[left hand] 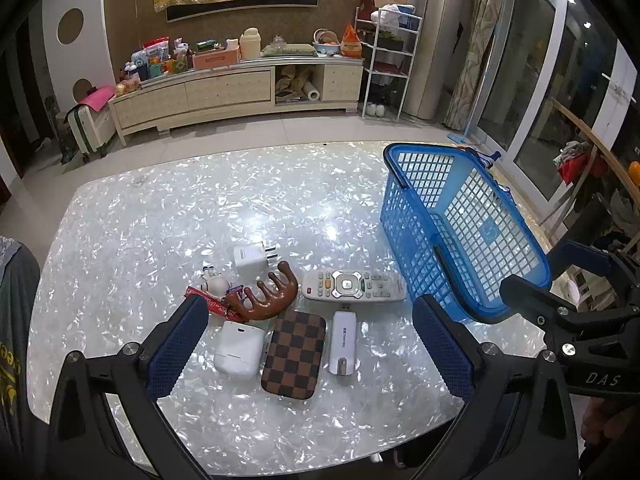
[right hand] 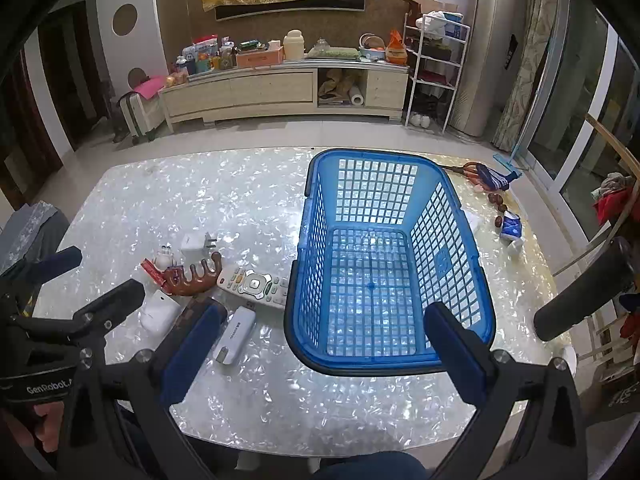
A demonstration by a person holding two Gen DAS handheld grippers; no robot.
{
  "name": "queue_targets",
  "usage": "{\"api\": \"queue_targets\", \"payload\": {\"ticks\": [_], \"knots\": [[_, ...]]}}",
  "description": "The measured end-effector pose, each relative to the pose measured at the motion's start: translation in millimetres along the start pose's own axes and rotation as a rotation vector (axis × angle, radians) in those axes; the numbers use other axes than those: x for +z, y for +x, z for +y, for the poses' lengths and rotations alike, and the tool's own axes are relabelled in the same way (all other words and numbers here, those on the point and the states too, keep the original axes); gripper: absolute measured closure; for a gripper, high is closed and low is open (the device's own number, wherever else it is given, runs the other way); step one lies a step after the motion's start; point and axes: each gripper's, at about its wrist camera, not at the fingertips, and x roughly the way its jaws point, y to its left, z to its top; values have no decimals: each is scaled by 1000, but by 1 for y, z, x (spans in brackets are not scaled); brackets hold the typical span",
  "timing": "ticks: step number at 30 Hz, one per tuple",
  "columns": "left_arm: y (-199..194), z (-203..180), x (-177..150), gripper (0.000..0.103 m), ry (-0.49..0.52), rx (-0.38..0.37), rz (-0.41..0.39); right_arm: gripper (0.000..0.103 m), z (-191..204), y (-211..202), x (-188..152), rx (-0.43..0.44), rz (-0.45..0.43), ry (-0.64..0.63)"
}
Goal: Organize rigid objects
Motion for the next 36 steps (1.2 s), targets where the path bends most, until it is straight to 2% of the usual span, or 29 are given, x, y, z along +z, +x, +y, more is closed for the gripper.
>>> {"api": "queue_targets", "payload": {"ticks": [36], "knots": [[-7,-5,2,1,27,-2,4,0,-4,-3,-1,13,12,9]]}}
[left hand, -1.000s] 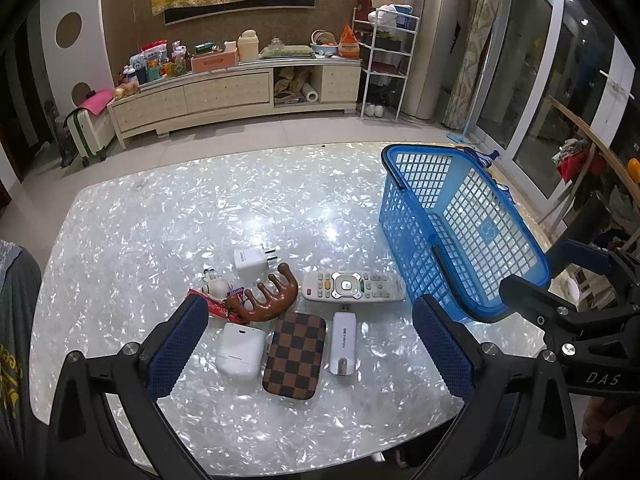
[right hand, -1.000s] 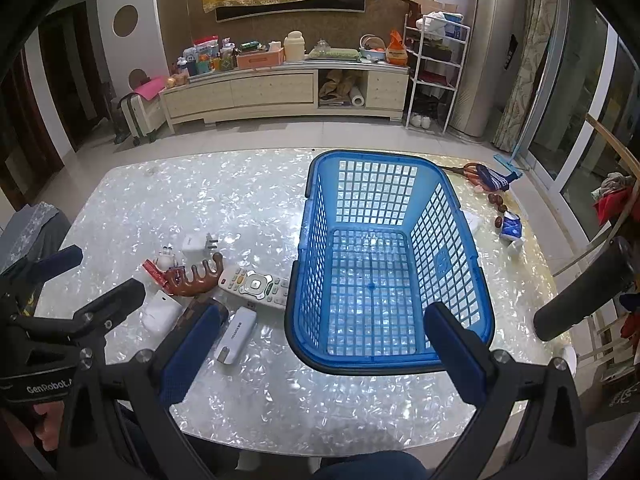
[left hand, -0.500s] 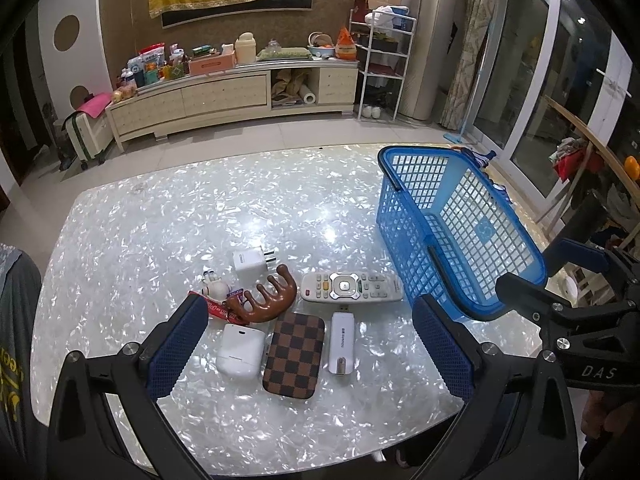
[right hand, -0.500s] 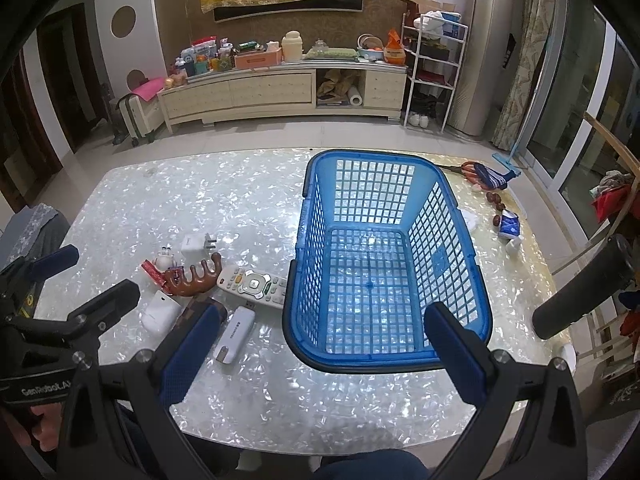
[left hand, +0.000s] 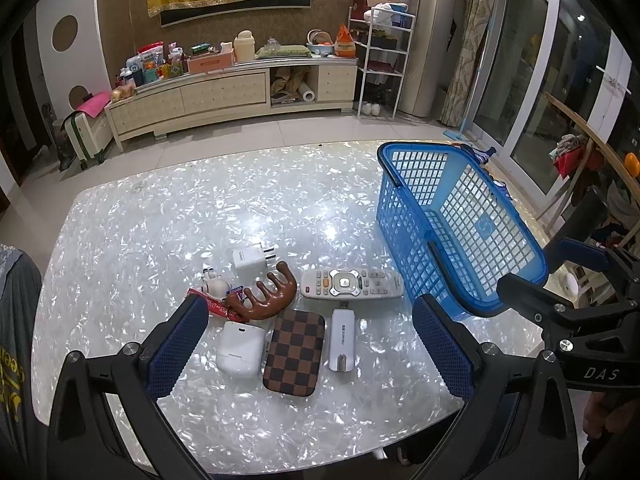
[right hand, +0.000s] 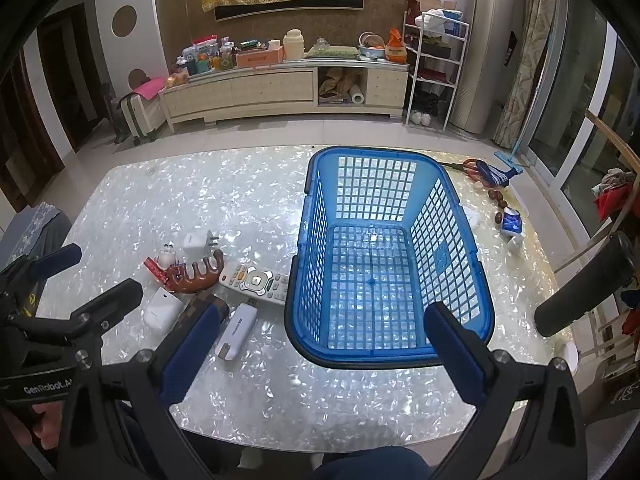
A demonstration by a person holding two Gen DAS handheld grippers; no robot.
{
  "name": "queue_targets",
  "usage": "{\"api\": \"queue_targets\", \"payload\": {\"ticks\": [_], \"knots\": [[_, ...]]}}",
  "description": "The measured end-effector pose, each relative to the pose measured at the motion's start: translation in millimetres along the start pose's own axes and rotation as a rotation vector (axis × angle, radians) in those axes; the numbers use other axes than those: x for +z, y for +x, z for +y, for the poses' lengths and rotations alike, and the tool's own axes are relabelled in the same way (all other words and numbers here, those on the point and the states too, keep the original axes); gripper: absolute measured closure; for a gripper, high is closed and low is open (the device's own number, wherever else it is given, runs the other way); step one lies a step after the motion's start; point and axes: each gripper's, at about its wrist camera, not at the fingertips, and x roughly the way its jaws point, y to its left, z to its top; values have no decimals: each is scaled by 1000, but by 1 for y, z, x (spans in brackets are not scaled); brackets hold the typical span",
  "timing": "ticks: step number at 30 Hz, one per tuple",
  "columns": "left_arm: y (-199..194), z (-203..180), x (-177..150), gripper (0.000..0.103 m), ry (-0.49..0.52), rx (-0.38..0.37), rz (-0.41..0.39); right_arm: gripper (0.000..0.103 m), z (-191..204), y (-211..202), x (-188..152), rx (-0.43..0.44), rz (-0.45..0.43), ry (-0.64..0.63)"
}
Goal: Organize rigid objects
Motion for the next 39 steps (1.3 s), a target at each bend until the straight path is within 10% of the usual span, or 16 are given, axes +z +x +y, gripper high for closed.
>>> {"api": "queue_targets", "payload": {"ticks": [25,39], "knots": [[1,3,3,1,47,-15,-14,0,-1,2,0,3,16,-14],[50,24,-11,1,64,12,91,0,-76,37,25,-186,138,-10]]}}
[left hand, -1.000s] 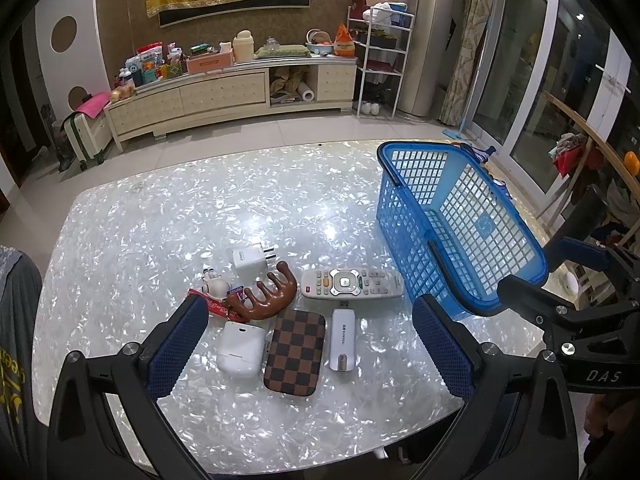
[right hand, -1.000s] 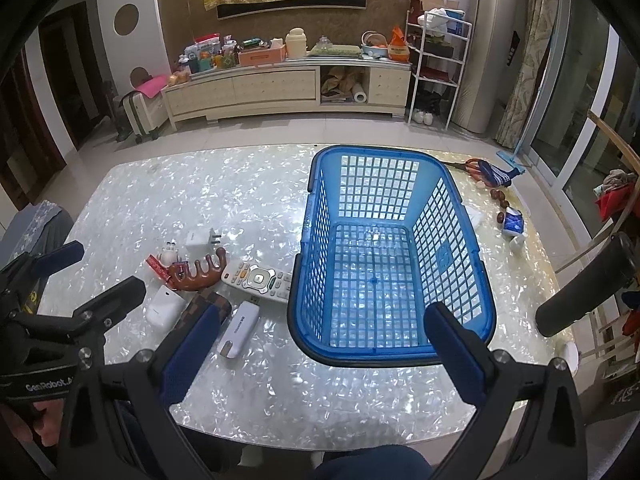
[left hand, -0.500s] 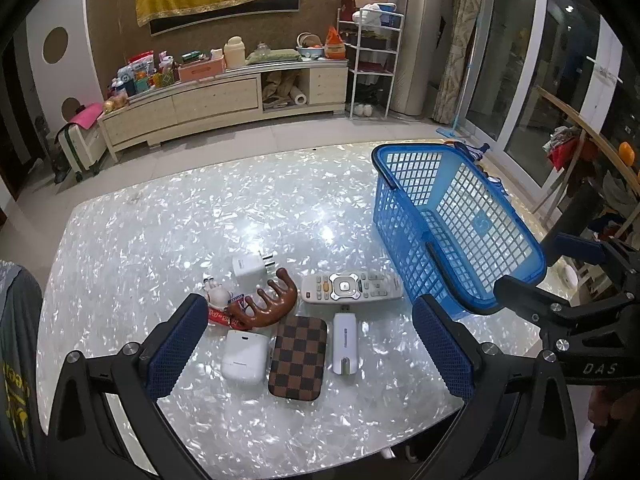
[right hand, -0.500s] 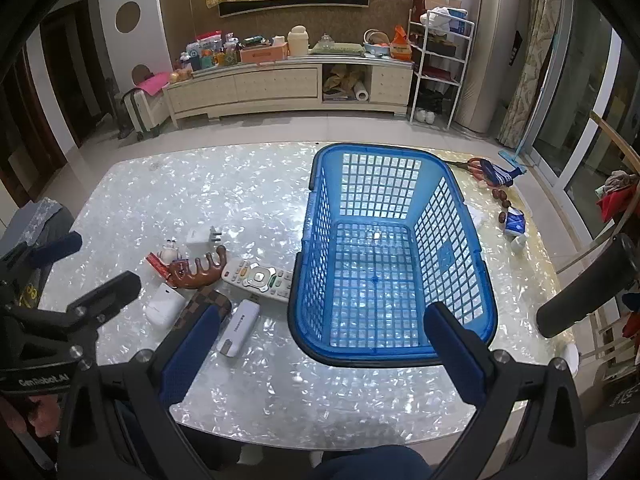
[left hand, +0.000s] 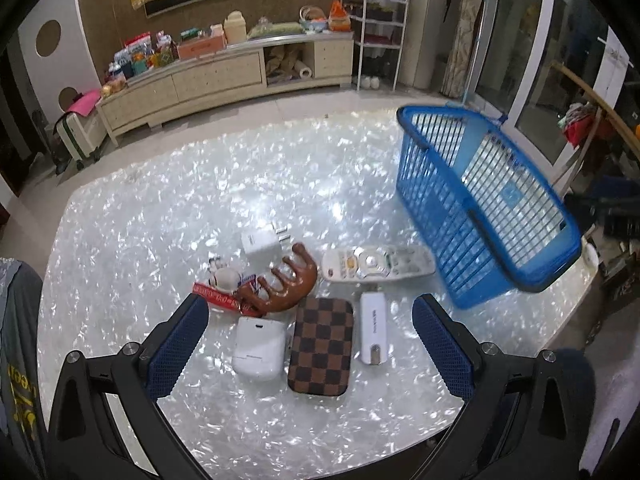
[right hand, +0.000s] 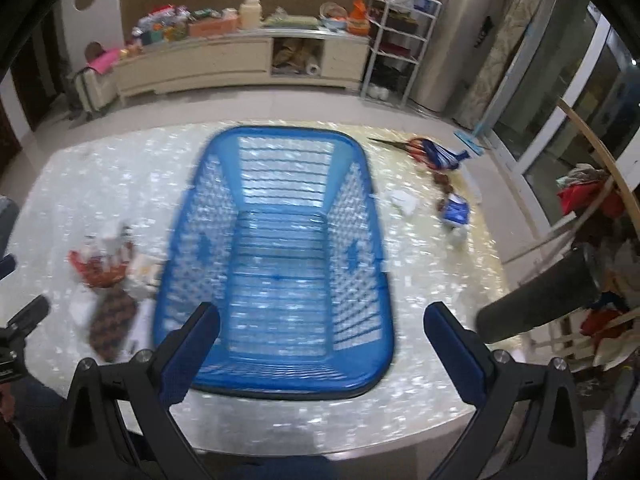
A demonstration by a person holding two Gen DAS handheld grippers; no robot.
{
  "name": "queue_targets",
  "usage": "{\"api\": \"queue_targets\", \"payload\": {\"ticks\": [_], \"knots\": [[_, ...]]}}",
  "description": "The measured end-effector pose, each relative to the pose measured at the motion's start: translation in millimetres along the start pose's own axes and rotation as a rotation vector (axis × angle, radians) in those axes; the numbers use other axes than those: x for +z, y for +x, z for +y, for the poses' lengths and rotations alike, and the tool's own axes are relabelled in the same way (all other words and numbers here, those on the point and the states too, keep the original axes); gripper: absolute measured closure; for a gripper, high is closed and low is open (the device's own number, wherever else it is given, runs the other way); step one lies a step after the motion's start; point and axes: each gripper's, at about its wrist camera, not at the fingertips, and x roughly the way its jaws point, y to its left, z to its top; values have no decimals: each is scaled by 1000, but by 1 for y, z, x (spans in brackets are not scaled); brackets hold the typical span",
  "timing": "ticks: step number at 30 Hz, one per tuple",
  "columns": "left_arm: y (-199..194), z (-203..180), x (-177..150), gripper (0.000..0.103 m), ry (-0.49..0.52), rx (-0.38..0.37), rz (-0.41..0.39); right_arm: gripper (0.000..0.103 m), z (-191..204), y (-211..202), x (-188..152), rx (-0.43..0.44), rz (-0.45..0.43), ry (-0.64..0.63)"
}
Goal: Organize rigid objects
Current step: 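Grasp the blue basket rim with the right tool while the left tool approaches the checkered case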
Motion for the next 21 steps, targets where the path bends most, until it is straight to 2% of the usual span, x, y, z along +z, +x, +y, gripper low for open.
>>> {"api": "queue_targets", "payload": {"ticks": [5,7,9,11,14,19,20,21], "knots": [[23,9,-8,1,-4,3,59,0,-19,23,2,-76,57,-13],[30,12,-10,1,-4,1,81,4,-27,34,2,-87,92,3],[40,15,-14,1,0,-3,113,13,-34,47,0,-73,128,15],[47,17,-16,1,4,-10,134,16,-39,60,-5,-72,168,21],[57,22,-20,1,13,-4,180,29,-42,75,-7,-54,208,32],[73,24,-31,1,32,-33,259,49,-40,98,-13,-4,268,32],[79,22,-36,1,40,-35,282,57,-39,102,-13,-1,273,28],[82,21,-38,1,44,-38,296,69,-39,104,-15,4,279,23]]}}
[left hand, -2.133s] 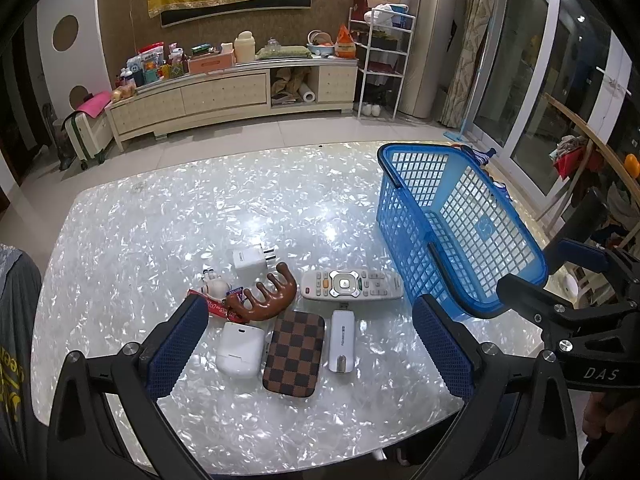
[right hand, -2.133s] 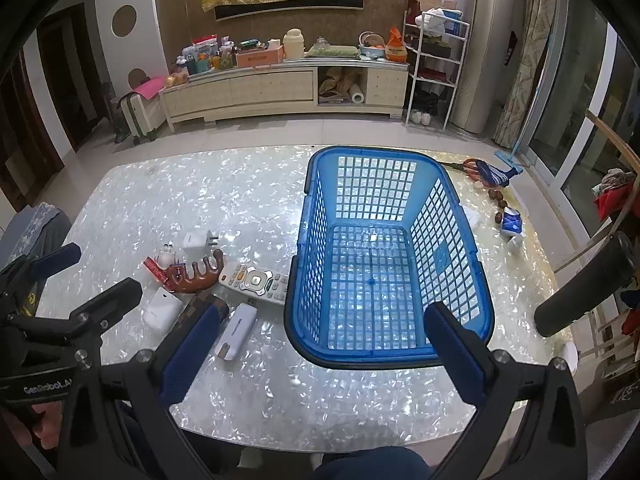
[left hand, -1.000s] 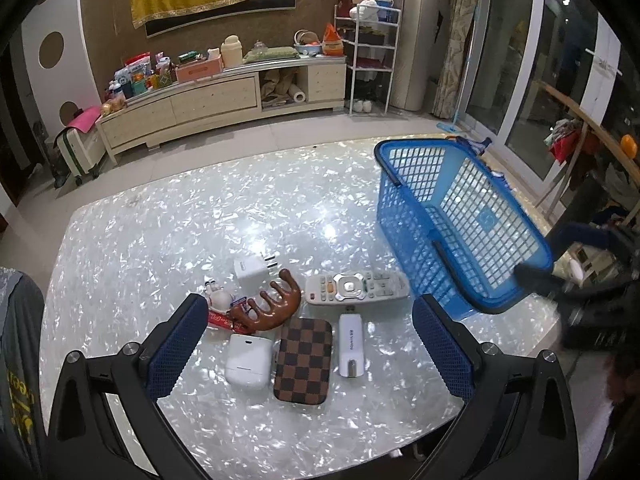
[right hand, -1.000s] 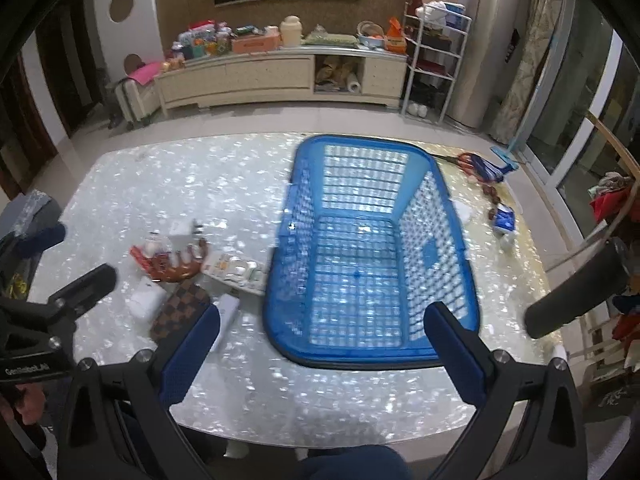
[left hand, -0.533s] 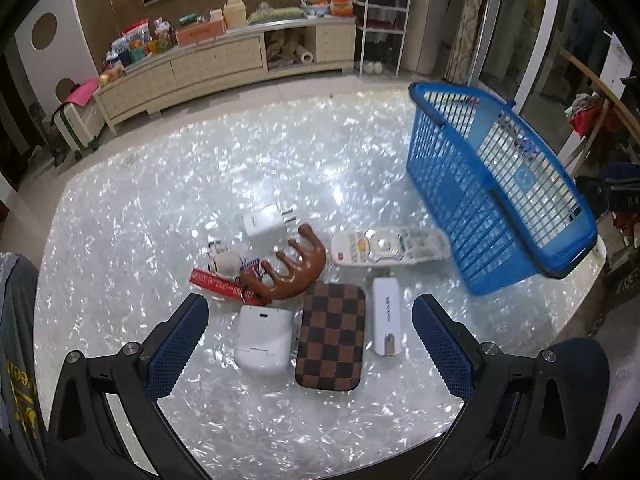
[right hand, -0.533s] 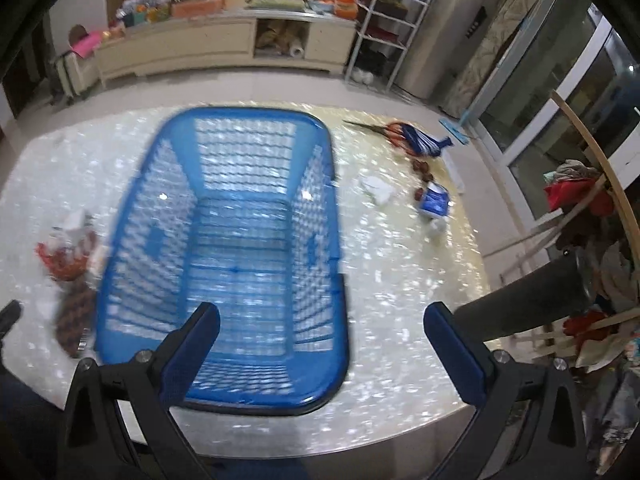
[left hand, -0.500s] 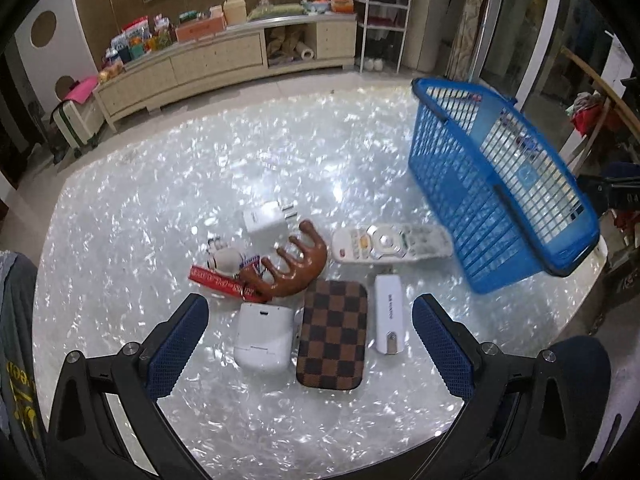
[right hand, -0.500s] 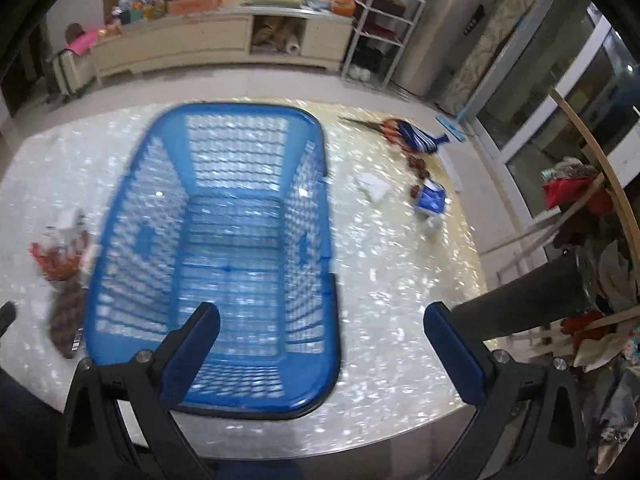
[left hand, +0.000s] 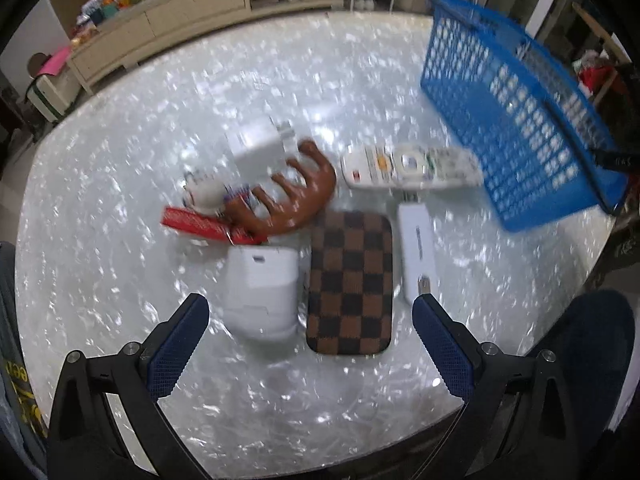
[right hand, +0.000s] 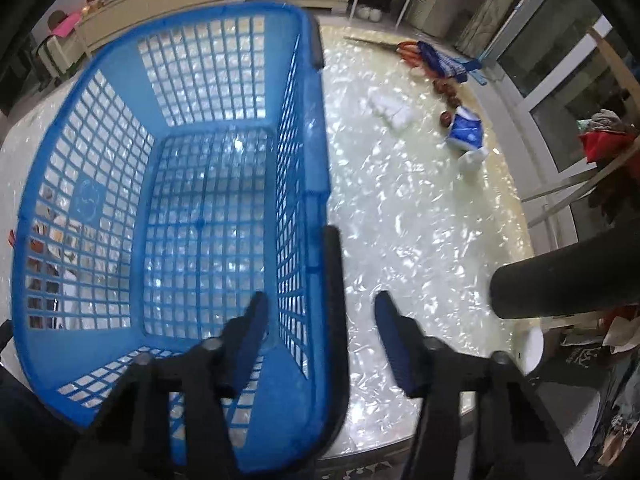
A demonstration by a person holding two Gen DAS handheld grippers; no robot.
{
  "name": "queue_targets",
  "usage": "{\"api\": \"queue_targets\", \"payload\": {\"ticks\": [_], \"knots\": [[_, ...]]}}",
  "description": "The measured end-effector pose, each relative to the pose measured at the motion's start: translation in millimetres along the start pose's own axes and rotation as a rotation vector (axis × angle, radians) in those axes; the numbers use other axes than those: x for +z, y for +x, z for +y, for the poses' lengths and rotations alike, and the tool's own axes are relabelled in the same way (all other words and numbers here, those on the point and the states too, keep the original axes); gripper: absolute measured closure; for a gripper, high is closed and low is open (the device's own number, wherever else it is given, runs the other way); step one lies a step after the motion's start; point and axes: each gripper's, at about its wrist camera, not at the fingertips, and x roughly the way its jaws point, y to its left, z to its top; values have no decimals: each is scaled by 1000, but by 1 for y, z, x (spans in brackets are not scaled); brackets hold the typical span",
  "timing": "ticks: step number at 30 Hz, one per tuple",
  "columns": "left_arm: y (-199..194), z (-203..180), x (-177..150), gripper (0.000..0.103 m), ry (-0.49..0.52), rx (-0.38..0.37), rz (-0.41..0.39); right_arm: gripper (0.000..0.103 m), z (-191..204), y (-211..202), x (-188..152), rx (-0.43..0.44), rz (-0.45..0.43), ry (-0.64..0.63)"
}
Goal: Organize rigid objects
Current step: 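Grasp the blue basket rim with the right tool while the left tool approaches the checkered case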
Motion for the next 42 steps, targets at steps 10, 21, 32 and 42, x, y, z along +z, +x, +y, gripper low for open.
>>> {"api": "queue_targets", "payload": {"ticks": [10,21,32,42], "knots": [[25,-19,0,1,26,-78,65,86,-2,14,-4,81,17,9],[54,-22,18,2,53,13,110,86,-12,21,1,129,13,35],[58,-59,32,13,209,87,135,86,-14,22,0,142,6,33],[79,-43,35,6,172,87,200,86,-13,22,0,149,6,28]]}}
